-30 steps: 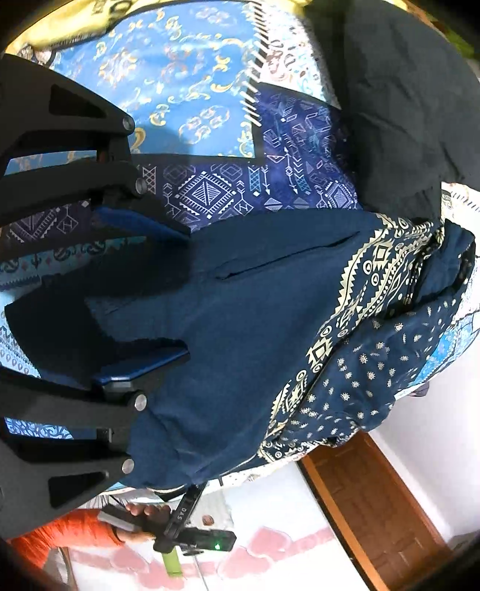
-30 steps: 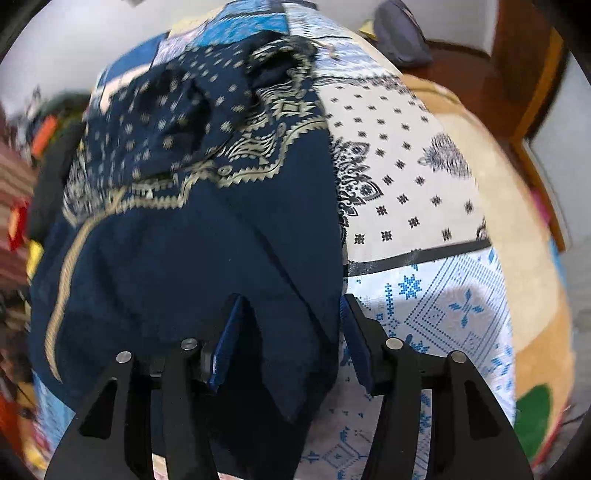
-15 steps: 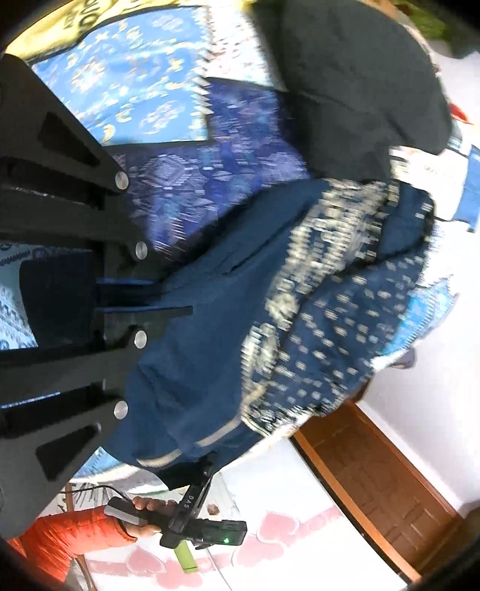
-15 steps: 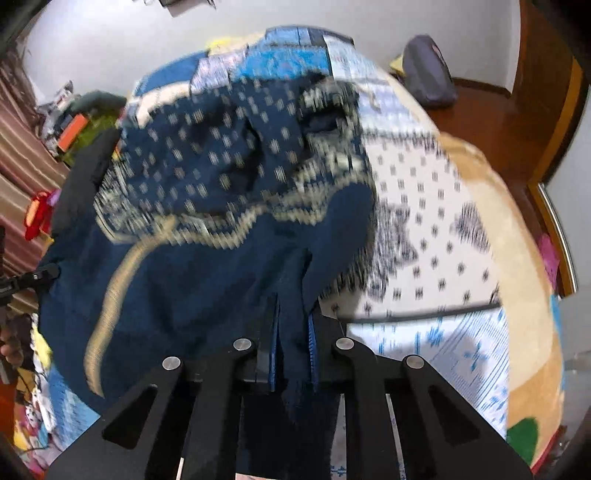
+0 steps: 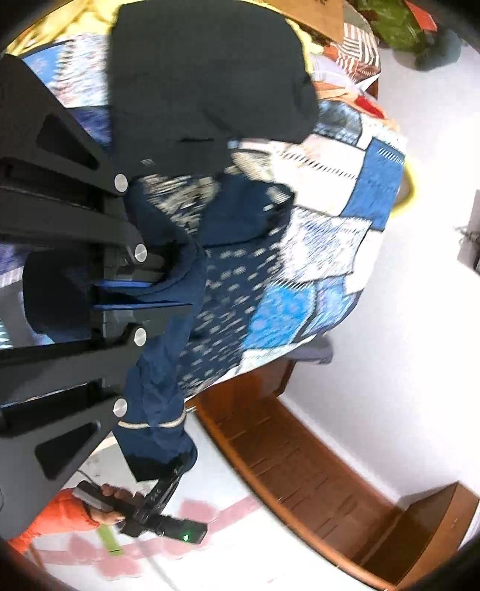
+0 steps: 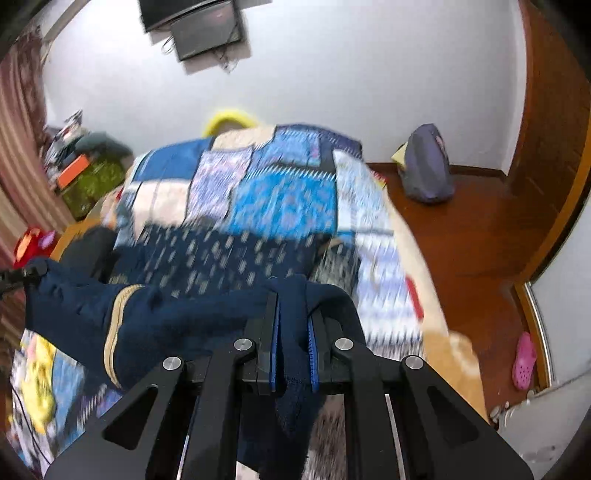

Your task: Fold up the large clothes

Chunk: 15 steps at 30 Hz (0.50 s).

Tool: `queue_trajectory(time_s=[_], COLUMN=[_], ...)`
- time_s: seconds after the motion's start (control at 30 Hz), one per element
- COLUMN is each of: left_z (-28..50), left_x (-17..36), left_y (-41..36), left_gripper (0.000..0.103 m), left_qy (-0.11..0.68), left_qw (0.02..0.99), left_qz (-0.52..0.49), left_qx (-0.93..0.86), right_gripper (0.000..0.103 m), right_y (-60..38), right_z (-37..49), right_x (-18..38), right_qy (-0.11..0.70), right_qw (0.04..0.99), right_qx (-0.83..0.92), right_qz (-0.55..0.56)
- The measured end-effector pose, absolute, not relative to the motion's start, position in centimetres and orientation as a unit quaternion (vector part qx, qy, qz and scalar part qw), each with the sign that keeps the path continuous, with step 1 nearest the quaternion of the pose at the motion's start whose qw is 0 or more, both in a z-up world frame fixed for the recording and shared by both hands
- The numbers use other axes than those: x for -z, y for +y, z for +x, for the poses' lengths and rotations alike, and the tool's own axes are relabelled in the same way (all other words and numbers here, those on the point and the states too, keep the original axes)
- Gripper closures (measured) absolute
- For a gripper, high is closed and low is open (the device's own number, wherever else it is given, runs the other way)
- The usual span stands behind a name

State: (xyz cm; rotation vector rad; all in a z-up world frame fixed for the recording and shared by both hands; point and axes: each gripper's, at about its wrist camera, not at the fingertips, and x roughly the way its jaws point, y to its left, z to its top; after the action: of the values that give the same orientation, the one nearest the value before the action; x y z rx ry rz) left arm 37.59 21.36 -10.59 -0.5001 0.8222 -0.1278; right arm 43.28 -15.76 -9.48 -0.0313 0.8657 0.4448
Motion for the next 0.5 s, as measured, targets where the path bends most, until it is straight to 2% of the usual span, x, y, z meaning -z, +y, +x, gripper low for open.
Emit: queue_trajectory(time_s=[0.17,0.4,0.5], left_z=[43.2,49.6,50.5], left_x=[12.3,19.2,22.2], left_y=[23.0,23.1,23.0], left_gripper=[0.098,0.097,0.096], left_qy=[0.4,0.456,0.481], left_qw=[0.888,0.877,0.867], left_qz=[-0.225,-0.145,-0.129], left_qx=[0.024,-0.028,-0.029], right_gripper=[0.092,0.091,0.085], right_y=[-14.0,-11.7,-11.7], right_z=[49.0,52.5,53.2], right_x=[11.9,18.3,20.0], right_qy=[0.431,0.461,0.486], right_qw=[0.88,0.868,0.854], right_qx=[-0.198,-0.178,-0.177], right_qz=[-0.012,-0.054,-0.06])
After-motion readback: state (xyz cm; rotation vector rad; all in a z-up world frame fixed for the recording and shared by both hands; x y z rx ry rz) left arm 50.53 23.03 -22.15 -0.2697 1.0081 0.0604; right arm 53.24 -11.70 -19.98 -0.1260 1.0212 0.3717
